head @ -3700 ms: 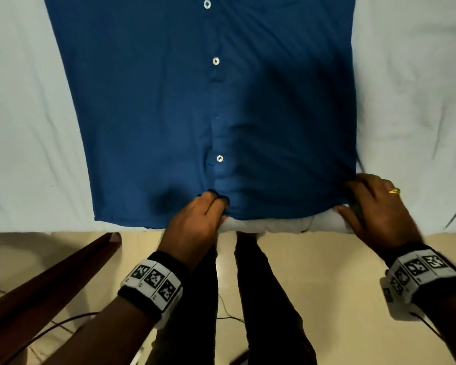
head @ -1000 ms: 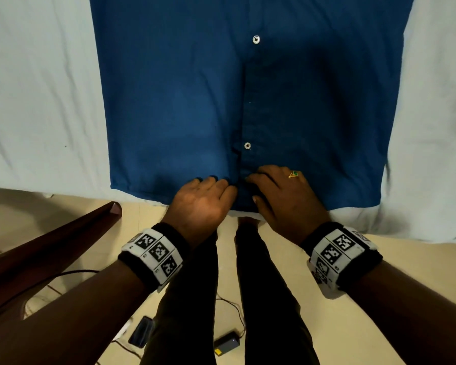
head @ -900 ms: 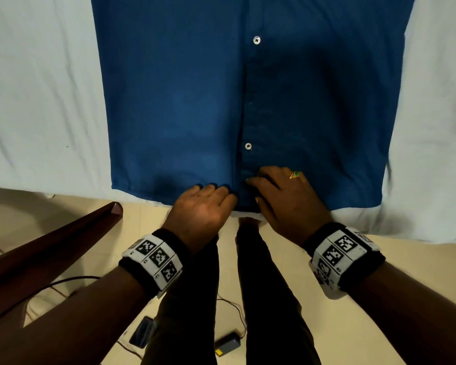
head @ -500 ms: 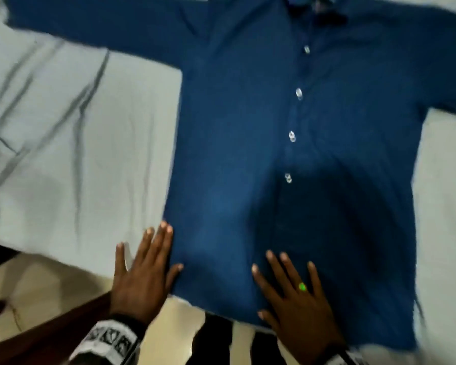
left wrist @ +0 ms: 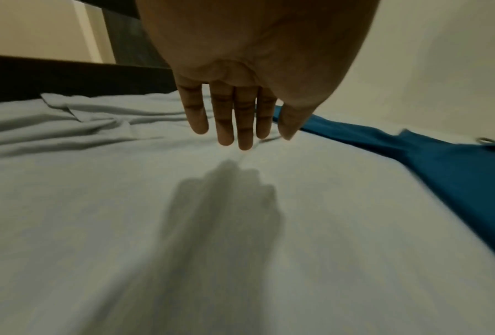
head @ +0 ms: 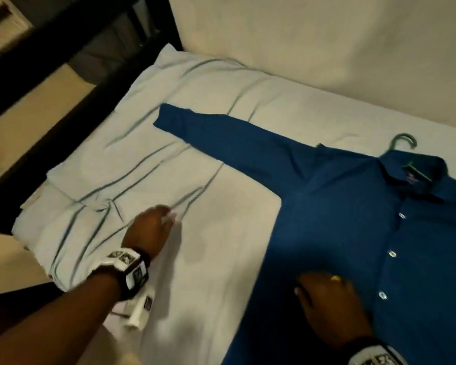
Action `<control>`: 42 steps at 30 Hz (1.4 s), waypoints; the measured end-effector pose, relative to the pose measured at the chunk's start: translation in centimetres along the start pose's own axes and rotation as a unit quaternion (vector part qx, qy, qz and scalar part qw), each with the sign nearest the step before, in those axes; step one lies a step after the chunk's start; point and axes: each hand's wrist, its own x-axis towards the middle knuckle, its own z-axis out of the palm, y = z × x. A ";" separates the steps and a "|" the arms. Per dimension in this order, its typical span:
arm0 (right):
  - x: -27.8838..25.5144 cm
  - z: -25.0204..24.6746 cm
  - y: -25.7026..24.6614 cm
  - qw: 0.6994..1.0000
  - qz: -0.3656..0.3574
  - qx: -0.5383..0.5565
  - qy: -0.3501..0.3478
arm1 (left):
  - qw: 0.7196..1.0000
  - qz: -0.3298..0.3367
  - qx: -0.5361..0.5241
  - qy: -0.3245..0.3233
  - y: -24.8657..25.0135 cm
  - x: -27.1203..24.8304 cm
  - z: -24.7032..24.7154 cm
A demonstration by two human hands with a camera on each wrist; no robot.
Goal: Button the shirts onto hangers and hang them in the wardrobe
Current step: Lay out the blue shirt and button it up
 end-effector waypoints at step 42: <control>37.7 1.7 -11.9 0.913 0.400 0.083 0.010 | 0.912 0.342 0.175 -0.143 -3.2 38.6 -0.3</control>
